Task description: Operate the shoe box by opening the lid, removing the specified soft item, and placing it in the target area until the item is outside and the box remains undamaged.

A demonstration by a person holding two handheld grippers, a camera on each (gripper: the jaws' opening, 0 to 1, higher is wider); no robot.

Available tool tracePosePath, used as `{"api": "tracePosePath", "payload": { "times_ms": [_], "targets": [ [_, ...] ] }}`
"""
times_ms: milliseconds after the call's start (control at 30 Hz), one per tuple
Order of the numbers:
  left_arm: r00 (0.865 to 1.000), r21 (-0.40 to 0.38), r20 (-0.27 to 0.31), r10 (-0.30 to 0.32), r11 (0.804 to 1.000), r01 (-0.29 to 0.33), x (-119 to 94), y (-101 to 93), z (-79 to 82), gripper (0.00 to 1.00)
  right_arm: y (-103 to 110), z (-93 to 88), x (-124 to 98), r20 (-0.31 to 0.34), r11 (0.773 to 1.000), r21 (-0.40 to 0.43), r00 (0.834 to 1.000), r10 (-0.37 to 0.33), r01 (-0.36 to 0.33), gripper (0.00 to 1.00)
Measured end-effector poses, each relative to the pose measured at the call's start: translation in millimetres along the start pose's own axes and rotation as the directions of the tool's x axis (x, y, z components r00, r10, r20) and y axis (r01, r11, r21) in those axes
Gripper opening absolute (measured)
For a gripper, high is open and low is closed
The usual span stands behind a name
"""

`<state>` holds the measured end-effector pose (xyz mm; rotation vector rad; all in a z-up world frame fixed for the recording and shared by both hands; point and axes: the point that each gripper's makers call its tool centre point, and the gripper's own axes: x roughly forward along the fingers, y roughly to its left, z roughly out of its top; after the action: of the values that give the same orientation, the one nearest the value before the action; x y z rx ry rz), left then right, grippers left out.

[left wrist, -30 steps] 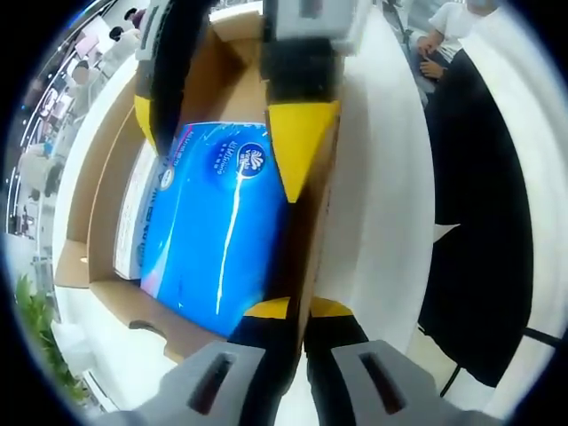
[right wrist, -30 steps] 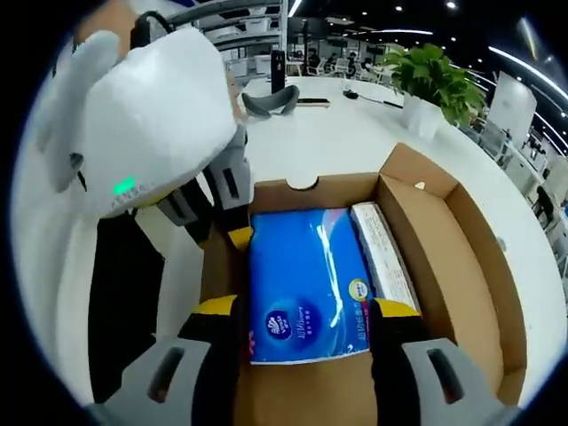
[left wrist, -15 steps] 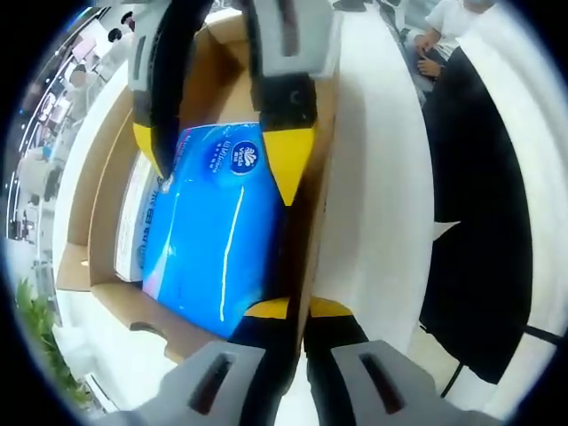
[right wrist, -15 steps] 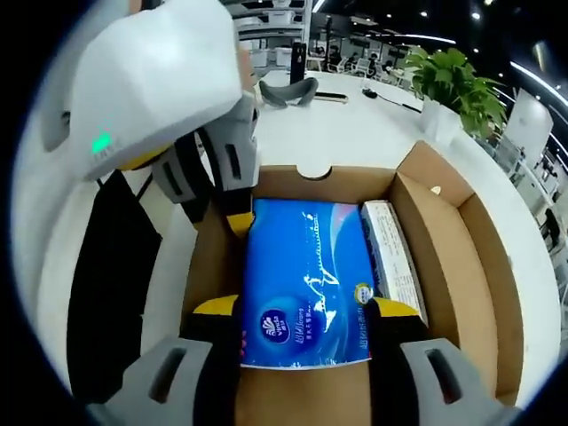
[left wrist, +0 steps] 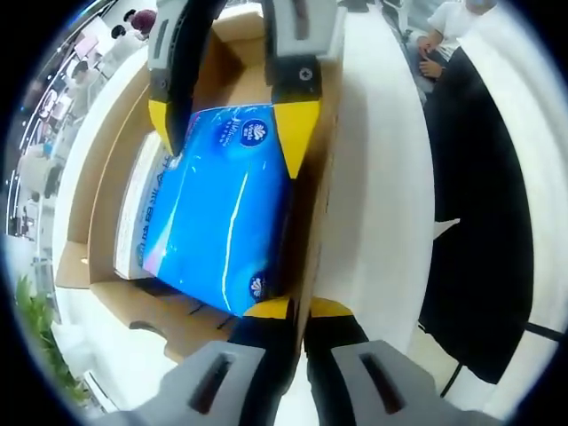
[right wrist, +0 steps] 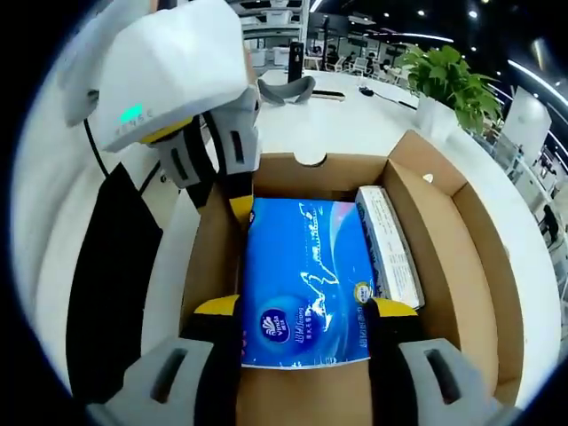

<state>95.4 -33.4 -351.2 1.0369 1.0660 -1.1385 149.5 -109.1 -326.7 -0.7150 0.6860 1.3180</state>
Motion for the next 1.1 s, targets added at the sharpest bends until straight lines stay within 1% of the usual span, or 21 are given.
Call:
{"api": "tracePosePath", "payload": {
  "times_ms": [333,633,867,1100],
  "targets": [
    [1.0,-0.009,-0.001,0.001,1.0,-0.001,0.0,-0.1,0.1,0.04,-1.1,-19.3,-13.4,-0.029,1.0,-0.022,1.0,0.004,-0.005,0.56],
    [1.0,-0.009,0.0,0.005,1.0,-0.005,0.0,0.2,0.2,0.04,-2.3,-21.8,-15.6,-0.036,1.0,-0.013,0.999,0.003,-0.003,0.56],
    [1.0,-0.007,-0.002,0.003,1.0,-0.003,0.2,0.1,0.1,0.04,-3.6,-28.5,-20.2,-0.051,1.0,-0.018,0.999,0.0,-0.001,0.56],
    [1.0,-0.003,0.001,0.007,1.0,-0.007,-0.2,-0.1,0.4,0.04,-3.5,-30.7,-22.1,-0.055,1.0,-0.015,0.998,-0.003,0.003,0.56]
  ]
}}
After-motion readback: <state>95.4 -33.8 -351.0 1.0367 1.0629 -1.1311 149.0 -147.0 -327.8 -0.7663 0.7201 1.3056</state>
